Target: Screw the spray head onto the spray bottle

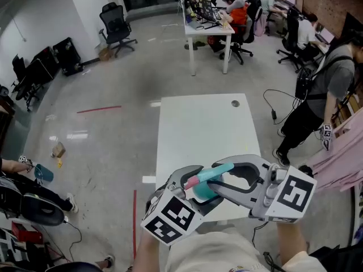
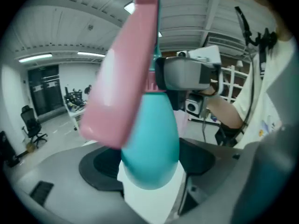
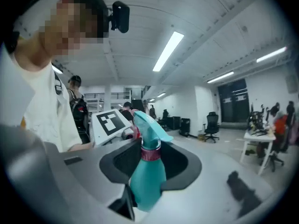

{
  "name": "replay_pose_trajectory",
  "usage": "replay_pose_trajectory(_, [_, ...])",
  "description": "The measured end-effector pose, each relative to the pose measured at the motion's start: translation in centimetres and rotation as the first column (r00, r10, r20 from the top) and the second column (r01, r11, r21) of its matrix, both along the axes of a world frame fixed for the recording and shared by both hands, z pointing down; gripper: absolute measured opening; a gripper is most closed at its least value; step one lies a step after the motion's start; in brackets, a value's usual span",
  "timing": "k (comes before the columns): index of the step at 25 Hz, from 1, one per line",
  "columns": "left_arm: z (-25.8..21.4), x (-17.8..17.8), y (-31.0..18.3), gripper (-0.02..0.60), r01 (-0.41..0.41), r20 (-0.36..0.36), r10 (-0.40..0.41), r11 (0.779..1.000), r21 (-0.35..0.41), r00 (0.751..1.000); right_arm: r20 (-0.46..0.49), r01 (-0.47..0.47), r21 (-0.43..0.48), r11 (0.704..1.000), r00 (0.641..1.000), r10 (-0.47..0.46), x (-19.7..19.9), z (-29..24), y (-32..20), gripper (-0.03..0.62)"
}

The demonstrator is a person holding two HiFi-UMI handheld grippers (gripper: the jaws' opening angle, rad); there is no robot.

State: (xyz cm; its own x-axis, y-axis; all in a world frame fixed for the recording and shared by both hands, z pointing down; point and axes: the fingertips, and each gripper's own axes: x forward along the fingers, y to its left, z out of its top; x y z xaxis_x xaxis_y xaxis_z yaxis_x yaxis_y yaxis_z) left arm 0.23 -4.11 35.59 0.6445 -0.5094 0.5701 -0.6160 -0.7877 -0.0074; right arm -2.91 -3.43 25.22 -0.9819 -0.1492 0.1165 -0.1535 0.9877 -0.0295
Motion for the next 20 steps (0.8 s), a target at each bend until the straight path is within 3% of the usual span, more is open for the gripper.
replay_pose_trajectory(2, [-0.2, -0.7, -1.6, 0.373, 0.162, 0.034, -0.165, 0.985, 0.064, 0.986, -0.006, -0.18, 0.054, 0.982, 0.984, 0.181, -0.1, -0.4, -1.3, 0.13])
replay_pose_trajectory(4, [-0.5, -1.2, -3.0, 0.373, 0.285, 0.059, -0.294, 0.95, 0.128, 0.954, -0.014, -0.36, 0.067, 0.93, 0.932, 0.362, 0.2, -0.2, -2.4, 0.13])
replay_pose_trajectory(6, [-0.3, -1.1, -3.5, 0.374, 0.305, 0.058, -0.314, 0.943, 0.13, 0.948, -0.032, -0.426, 0.054, 0.903, 0.903, 0.428, 0.2, 0.3, -2.6, 0.131])
replay_pose_trajectory(8, [0.1, -0.5, -2.9, 0.373, 0.231, 0.032, -0.235, 0.969, 0.09, 0.972, -0.052, -0.363, 0.016, 0.932, 0.93, 0.363, 0.2, 0.9, -2.0, 0.16])
replay_pose_trajectory(11, [0.0, -0.2, -1.4, 0.374, 0.072, -0.036, -0.071, 0.997, 0.029, 0.997, -0.078, -0.171, 0.002, 0.985, 0.982, 0.171, 0.6, 1.2, -1.0, 0.233])
replay_pose_trajectory(13, [-0.3, -0.5, -0.7, 0.374, 0.017, -0.035, -0.017, 1.0, 0.021, 0.999, -0.084, -0.095, -0.001, 0.995, 0.992, 0.095, 0.9, 1.0, -0.8, 0.233])
replay_pose_trajectory(16, [-0.3, -0.6, -0.1, 0.373, -0.022, 0.028, 0.021, 0.999, 0.037, 0.999, -0.077, -0.043, 0.0, 0.999, 0.996, 0.043, 0.7, 0.4, -0.4, 0.233])
replay_pose_trajectory(20, [-0.8, 0.3, 0.6, 0.374, -0.064, 0.015, 0.064, 0.997, 0.031, 0.998, -0.079, -0.01, 0.0, 1.0, 0.997, 0.01, 0.0, 0.5, 0.4, 0.227])
